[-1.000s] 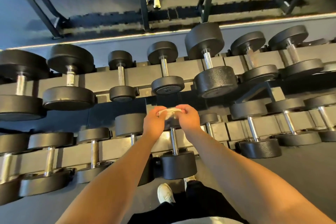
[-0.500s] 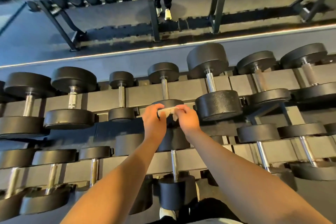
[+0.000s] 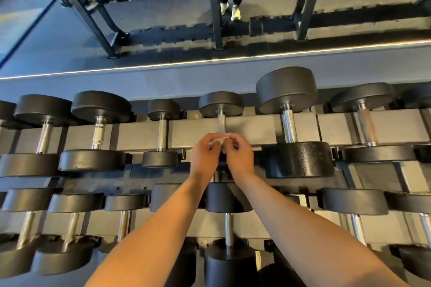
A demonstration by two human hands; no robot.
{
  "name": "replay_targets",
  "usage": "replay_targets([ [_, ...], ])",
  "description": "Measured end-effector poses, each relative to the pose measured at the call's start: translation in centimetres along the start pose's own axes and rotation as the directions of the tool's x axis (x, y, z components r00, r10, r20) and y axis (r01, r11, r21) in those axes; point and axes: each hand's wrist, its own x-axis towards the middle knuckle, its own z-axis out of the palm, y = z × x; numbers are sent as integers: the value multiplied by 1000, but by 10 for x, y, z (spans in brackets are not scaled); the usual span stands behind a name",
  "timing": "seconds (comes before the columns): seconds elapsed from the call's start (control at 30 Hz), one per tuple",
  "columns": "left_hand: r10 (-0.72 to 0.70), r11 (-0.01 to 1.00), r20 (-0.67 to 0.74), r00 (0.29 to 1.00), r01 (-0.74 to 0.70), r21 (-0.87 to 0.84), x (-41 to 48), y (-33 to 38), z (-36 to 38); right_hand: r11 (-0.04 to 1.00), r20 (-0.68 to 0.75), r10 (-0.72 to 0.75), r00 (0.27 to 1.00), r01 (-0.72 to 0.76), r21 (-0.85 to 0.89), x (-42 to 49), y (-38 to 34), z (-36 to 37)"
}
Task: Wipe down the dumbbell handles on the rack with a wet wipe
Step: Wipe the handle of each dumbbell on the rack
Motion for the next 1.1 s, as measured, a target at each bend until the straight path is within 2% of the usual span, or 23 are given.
replay_targets([
  [0.13, -72, 997, -52, 996, 73, 26, 30, -8, 3, 993, -28, -67, 997, 65, -95, 28, 1, 13],
  [0.2, -114, 992, -44, 993, 111, -55, 43, -12, 2, 990, -30, -56, 998, 51, -130, 42, 2, 15],
  [0.23, -116, 993, -46, 992, 114, -41, 50, -16, 2, 989, -30, -42, 999, 37, -146, 48, 3, 15],
  [0.3, -78, 987, -60, 995, 86, 136, 64, -20, 3, 982, -41, -28, 999, 20, -188, 59, 6, 16],
  [0.33, -86, 981, -92, 992, 100, 167, 73, -23, 5, 977, -48, -29, 998, 19, -212, 65, 6, 16],
  [0.4, -71, 979, -138, 988, 96, 177, 88, -27, 9, 968, -64, -35, 997, 19, -249, 74, 7, 17],
  [0.47, -114, 982, -143, 983, 134, 136, 101, -25, 13, 963, -87, -27, 996, 3, -270, 81, 8, 19],
  [0.53, -127, 972, -162, 979, 155, 174, 111, -21, 16, 947, -108, -22, 994, -14, -320, 87, 11, 21],
  [0.67, -238, 968, -197, 951, 248, 29, 131, -20, 26, 930, -128, -40, 991, -10, -366, 93, 19, 24],
  [0.77, -294, 955, -120, 948, 287, -72, 137, -21, 38, 925, -136, -14, 991, -38, -379, 95, 20, 23],
  [0.83, -316, 946, -91, 944, 308, -98, 137, -20, 47, 917, -133, -2, 991, -51, -395, 96, 20, 24],
  [0.97, -392, 915, -122, 912, 373, -152, 146, -22, 57, 894, -136, 28, 990, -85, -439, 98, 22, 25],
  [1.1, -375, 921, -84, 923, 361, -147, 146, -31, 56, 889, -133, 42, 990, -98, -448, 97, 24, 26],
])
